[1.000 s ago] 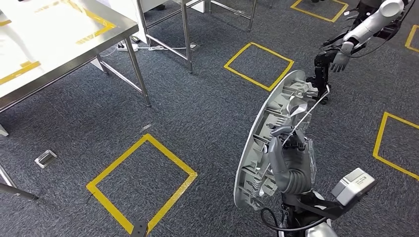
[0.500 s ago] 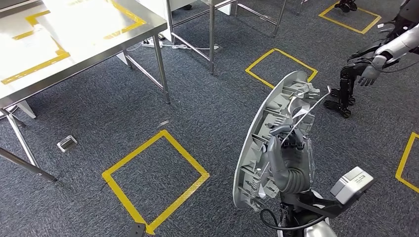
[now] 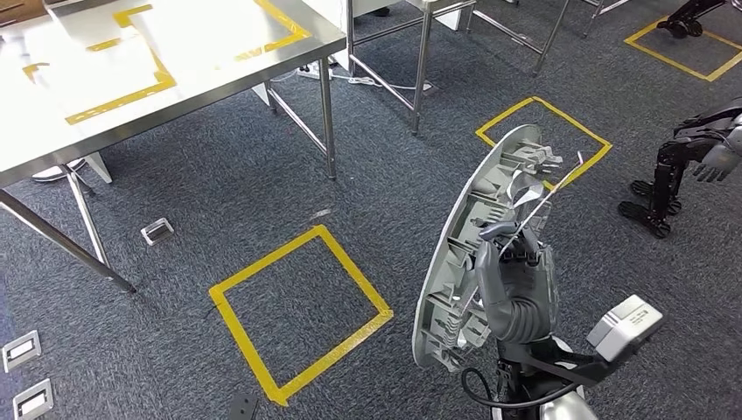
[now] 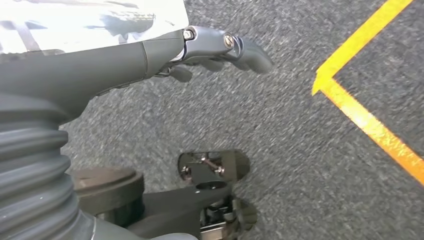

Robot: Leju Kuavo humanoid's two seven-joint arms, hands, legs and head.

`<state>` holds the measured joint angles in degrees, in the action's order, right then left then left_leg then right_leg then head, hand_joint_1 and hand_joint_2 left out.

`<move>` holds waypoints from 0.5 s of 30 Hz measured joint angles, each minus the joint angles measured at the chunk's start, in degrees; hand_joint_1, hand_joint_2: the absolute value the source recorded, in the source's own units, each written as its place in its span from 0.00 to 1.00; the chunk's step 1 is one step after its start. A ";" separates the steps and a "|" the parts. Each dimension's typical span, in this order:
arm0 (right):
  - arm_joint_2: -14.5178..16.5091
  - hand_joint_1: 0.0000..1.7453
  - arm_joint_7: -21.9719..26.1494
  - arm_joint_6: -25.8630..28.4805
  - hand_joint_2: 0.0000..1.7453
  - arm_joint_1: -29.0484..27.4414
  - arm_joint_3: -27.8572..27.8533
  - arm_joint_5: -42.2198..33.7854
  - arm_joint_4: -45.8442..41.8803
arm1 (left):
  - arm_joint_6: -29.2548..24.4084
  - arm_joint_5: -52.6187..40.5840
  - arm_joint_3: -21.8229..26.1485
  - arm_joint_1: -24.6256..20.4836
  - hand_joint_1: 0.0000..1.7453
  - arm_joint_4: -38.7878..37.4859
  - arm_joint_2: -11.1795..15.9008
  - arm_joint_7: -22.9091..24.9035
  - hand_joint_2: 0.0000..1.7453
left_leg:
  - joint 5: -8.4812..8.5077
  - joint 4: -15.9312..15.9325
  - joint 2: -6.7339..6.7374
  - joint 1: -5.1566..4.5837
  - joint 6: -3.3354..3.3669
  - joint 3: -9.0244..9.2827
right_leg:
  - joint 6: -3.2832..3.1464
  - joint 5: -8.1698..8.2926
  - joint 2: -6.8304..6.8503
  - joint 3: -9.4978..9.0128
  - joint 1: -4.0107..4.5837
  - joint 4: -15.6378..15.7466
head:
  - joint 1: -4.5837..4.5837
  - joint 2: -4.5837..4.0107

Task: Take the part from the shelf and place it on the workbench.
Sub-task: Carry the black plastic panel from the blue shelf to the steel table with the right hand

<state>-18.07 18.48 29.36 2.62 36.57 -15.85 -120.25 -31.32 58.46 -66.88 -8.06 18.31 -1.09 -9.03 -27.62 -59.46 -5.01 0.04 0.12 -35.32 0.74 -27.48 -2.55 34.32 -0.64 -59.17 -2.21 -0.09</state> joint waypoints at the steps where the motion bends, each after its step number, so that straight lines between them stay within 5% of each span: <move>1: 0.01 1.00 -0.01 -0.01 1.00 0.00 0.00 0.00 0.01 | 0.01 0.00 -0.01 0.07 0.00 -0.01 0.01 0.01 1.00 | -0.16 -0.08 0.20 0.06 -0.33 -0.05 | -0.29 0.12 0.45 -0.13 -0.01 0.21 | 0.01 0.00; 3: 0.03 1.00 0.01 -0.02 1.00 0.04 -0.01 0.00 -0.01 | -0.01 0.01 -0.01 0.06 0.00 -0.01 0.02 0.01 1.00 | -1.83 -2.09 1.76 0.00 -0.92 -0.84 | -0.89 0.30 1.50 -0.58 -0.19 0.81 | 0.18 0.00; 6: 0.04 1.00 0.01 -0.03 1.00 0.01 0.00 0.00 0.01 | 0.00 0.01 -0.01 -0.04 0.00 -0.01 0.02 0.01 1.00 | -6.61 -11.69 3.76 0.21 -1.68 -5.12 | -1.31 0.15 3.23 -0.96 -0.21 0.98 | 0.39 0.00; 8: 0.04 1.00 -0.01 -0.03 1.00 -0.04 0.01 0.00 0.02 | 0.02 0.01 -0.02 0.07 0.00 -0.01 0.04 0.03 1.00 | -6.65 -14.62 3.99 0.44 -2.07 -6.46 | -1.27 -0.02 4.29 -1.08 -0.23 0.92 | 0.40 0.00; 12: 0.04 1.00 0.00 -0.04 1.00 -0.05 0.01 0.00 0.01 | 0.07 0.02 -0.01 0.06 0.00 -0.01 0.08 0.16 1.00 | -0.78 -3.01 6.24 0.33 -1.82 -0.55 | -0.47 -0.64 5.81 -1.51 -0.19 0.57 | 0.48 0.00; 15: 0.04 1.00 -0.01 -0.06 1.00 -0.03 -0.01 0.00 0.01 | 0.14 0.02 -0.01 0.08 0.00 -0.02 0.09 0.27 1.00 | -0.55 0.00 6.85 -0.21 -0.48 0.60 | 0.46 -0.86 6.77 -1.66 0.08 0.45 | 0.43 0.00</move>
<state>-18.03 18.47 29.30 2.59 36.56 -15.85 -120.23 -31.18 58.48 -66.88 -7.98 18.28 -1.00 -8.76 -28.17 -59.46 1.83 -0.16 -0.36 -34.71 1.20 -28.34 4.23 32.66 -0.57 -58.73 -1.78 -0.09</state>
